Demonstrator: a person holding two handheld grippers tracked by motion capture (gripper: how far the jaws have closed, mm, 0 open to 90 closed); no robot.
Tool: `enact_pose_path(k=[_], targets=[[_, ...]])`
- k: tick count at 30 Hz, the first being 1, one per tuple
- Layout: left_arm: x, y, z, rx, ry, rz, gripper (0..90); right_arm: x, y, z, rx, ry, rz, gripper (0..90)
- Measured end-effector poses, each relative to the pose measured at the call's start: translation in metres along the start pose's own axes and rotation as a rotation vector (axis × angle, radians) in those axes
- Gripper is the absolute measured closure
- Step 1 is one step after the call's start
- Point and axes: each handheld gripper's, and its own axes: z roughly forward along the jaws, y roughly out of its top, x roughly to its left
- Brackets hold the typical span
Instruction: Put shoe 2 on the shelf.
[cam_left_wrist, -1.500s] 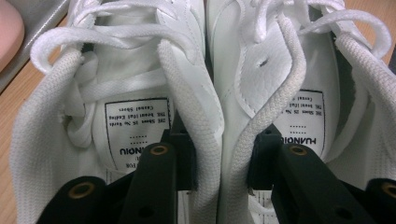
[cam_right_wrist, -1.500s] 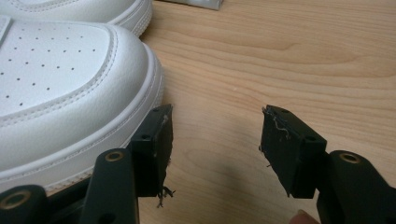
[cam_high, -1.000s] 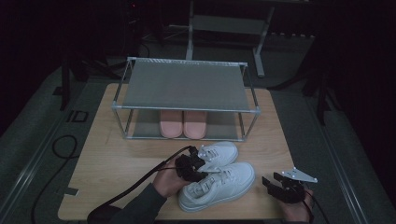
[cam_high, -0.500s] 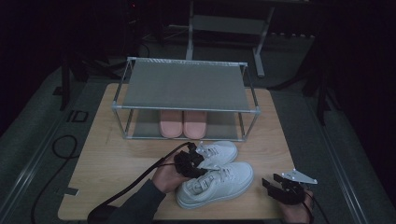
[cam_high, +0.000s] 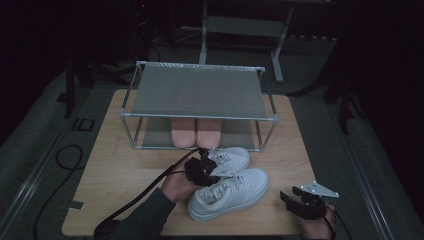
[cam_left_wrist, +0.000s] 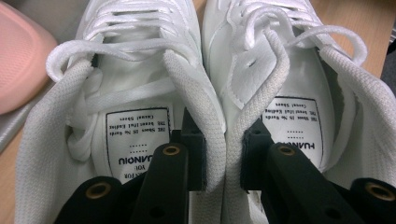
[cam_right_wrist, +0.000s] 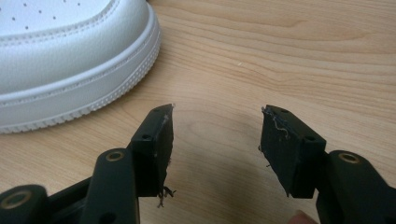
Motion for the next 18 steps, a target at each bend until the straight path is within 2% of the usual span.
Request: enact_pose_path(k=[6,11,12,16,18], targets=[[0.002,0.008,-0.007,-0.004,-0.006,0.021,77.0,0.000,0.000,0.000,0.003,0.000,0.000,43.4],[0.003,0.013,-0.009,-0.011,-0.010,0.019,77.0,0.000,0.000,0.000,0.004,0.001,0.002,43.3],[0.003,0.018,-0.011,-0.018,-0.012,0.026,76.9,0.000,0.000,0.000,0.004,0.001,0.001,43.4],[0.003,0.023,-0.014,-0.021,-0.017,0.035,76.9,0.000,0.000,0.001,0.006,0.002,0.002,43.3],[0.003,0.028,-0.016,-0.023,-0.019,0.056,76.9,0.000,-0.001,0.001,0.005,0.002,0.002,43.3]])
